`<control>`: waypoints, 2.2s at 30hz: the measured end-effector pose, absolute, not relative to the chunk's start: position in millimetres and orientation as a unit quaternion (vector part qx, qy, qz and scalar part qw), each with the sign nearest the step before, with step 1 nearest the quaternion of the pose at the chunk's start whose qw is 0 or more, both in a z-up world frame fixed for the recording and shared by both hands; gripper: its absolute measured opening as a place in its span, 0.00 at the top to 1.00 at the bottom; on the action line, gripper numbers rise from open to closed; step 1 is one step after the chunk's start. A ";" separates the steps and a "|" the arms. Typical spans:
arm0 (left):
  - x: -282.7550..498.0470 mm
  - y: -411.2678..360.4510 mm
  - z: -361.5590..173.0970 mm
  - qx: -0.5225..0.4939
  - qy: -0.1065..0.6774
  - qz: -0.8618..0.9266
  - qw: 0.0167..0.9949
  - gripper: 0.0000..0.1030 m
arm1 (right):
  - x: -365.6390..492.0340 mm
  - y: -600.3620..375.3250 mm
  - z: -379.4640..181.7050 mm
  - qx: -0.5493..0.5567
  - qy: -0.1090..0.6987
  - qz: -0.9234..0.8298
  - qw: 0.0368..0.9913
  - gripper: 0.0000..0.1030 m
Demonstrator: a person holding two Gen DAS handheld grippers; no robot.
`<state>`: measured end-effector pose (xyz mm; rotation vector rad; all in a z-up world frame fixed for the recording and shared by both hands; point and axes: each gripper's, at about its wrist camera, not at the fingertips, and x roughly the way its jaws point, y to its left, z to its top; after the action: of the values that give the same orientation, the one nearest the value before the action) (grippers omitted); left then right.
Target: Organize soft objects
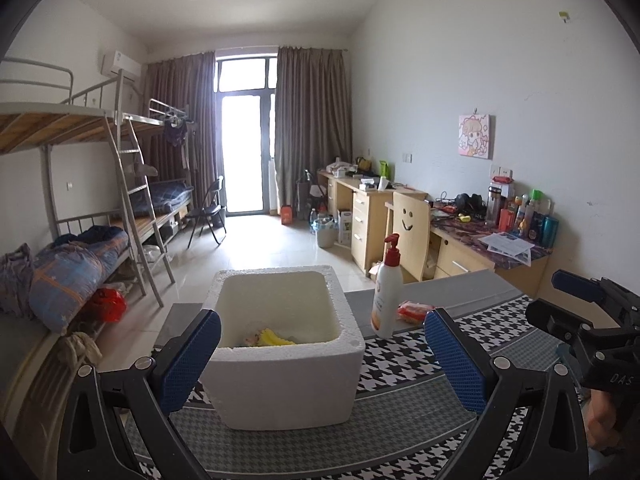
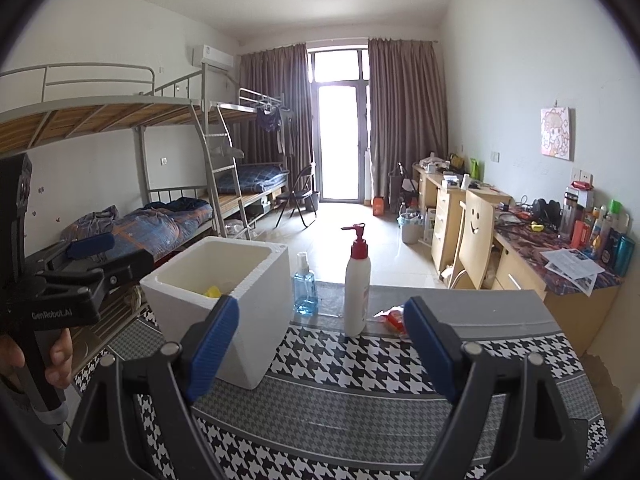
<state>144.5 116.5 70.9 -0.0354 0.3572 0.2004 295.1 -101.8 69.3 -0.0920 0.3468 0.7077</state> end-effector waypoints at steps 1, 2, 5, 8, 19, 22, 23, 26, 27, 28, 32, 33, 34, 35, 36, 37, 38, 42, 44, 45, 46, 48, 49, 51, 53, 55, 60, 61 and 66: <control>140.9 115.0 71.5 -0.016 0.176 0.098 0.979 0.01 | 293.1 -103.3 70.0 -0.045 0.167 0.344 0.923 0.15; 136.1 113.3 72.2 -0.016 0.172 0.099 0.980 0.01 | 291.2 -103.7 70.6 -0.045 0.165 0.342 0.924 0.15; 124.8 107.3 73.0 -0.011 0.164 0.098 0.982 0.01 | 283.2 -109.3 71.9 -0.044 0.157 0.344 0.925 0.10; 115.8 103.0 72.7 -0.012 0.159 0.097 0.982 0.01 | 273.9 -112.0 74.9 -0.045 0.145 0.342 0.927 0.08; 80.6 90.7 70.5 -0.019 0.117 0.121 0.986 0.01 | 250.1 -122.0 78.3 -0.044 0.114 0.343 0.931 0.08; 75.3 81.6 66.8 -0.011 0.105 0.119 0.987 0.01 | 244.7 -125.5 75.8 -0.040 0.110 0.346 0.931 0.08; 73.1 77.9 65.7 -0.006 0.101 0.119 0.988 0.01 | 242.4 -126.2 75.1 -0.040 0.108 0.346 0.931 0.07; 66.6 71.2 62.5 -0.001 0.090 0.119 0.989 0.01 | 238.0 -130.3 72.6 -0.036 0.103 0.345 0.932 0.07; 64.6 69.1 62.0 0.000 0.089 0.117 0.989 0.01 | 236.9 -131.8 71.7 -0.033 0.102 0.346 0.932 0.07; 63.4 67.5 61.2 0.000 0.089 0.115 0.989 0.01 | 235.5 -133.0 70.7 -0.032 0.100 0.346 0.932 0.07; 58.0 66.9 56.2 0.003 0.080 0.122 0.989 0.01 | 230.6 -136.5 66.3 -0.032 0.090 0.338 0.936 0.05; 56.8 65.0 54.5 0.005 0.077 0.124 0.989 0.01 | 229.8 -137.4 65.4 -0.033 0.088 0.334 0.938 0.05; 55.4 63.7 52.7 0.007 0.075 0.128 0.989 0.01 | 229.0 -138.5 64.2 -0.032 0.087 0.333 0.938 0.05; 54.1 62.7 51.0 0.007 0.072 0.130 0.989 0.01 | 228.3 -139.5 63.4 -0.031 0.087 0.333 0.938 0.05; 52.4 62.2 49.7 0.005 0.070 0.130 0.989 0.01 | 227.7 -140.3 62.3 -0.030 0.088 0.333 0.938 0.05; 51.4 62.2 48.7 0.003 0.069 0.129 0.989 0.01 | 227.7 -140.7 61.0 -0.030 0.088 0.332 0.939 0.05; 51.1 62.0 47.8 0.001 0.069 0.127 0.989 0.01 | 227.5 -141.0 59.8 -0.030 0.088 0.330 0.939 0.05; 48.9 63.3 44.3 -0.007 0.068 0.134 0.989 0.01 | 225.7 -140.9 54.8 -0.036 0.086 0.324 0.941 0.05; 49.1 62.7 41.4 -0.007 0.068 0.133 0.989 0.01 | 225.1 -141.2 53.1 -0.035 0.087 0.328 0.940 0.05; 48.6 62.6 39.7 -0.007 0.069 0.131 0.989 0.01 | 224.5 -141.7 52.2 -0.034 0.086 0.332 0.939 0.05; 48.2 62.3 38.1 -0.008 0.070 0.130 0.989 0.01 | 224.1 -142.0 51.3 -0.032 0.086 0.334 0.938 0.05; 47.5 61.7 34.3 -0.006 0.072 0.135 0.988 0.01 | 223.1 -142.6 49.1 -0.031 0.086 0.337 0.937 0.05; 47.0 61.3 32.8 -0.005 0.072 0.138 0.988 0.01 | 222.8 -142.2 47.8 -0.032 0.086 0.337 0.937 0.05; 45.6 60.9 29.7 -0.005 0.073 0.140 0.988 0.01 | 221.9 -142.3 44.2 -0.035 0.084 0.336 0.937 0.05; 44.6 61.4 27.0 -0.008 0.075 0.139 0.987 0.01 | 220.1 -141.8 40.6 -0.040 0.081 0.333 0.939 0.05; 44.6 61.4 24.6 -0.008 0.077 0.143 0.987 0.01 | 219.3 -142.2 37.1 -0.041 0.083 0.338 0.937 0.05; 44.8 60.0 17.2 -0.012 0.083 0.146 0.986 0.01 | 217.1 -144.1 33.3 -0.041 0.082 0.340 0.936 0.05; 44.6 59.3 15.3 -0.012 0.083 0.150 0.985 0.01 | 216.9 -144.7 32.4 -0.040 0.082 0.341 0.936 0.05; 46.0 58.3 10.3 -0.011 0.090 0.152 0.984 0.01 | 217.9 -146.5 27.5 -0.035 0.087 0.345 0.934 0.05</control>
<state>46.0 58.3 10.3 -0.0225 0.1811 0.3049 217.9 -146.5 27.5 -0.0720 0.1777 0.7051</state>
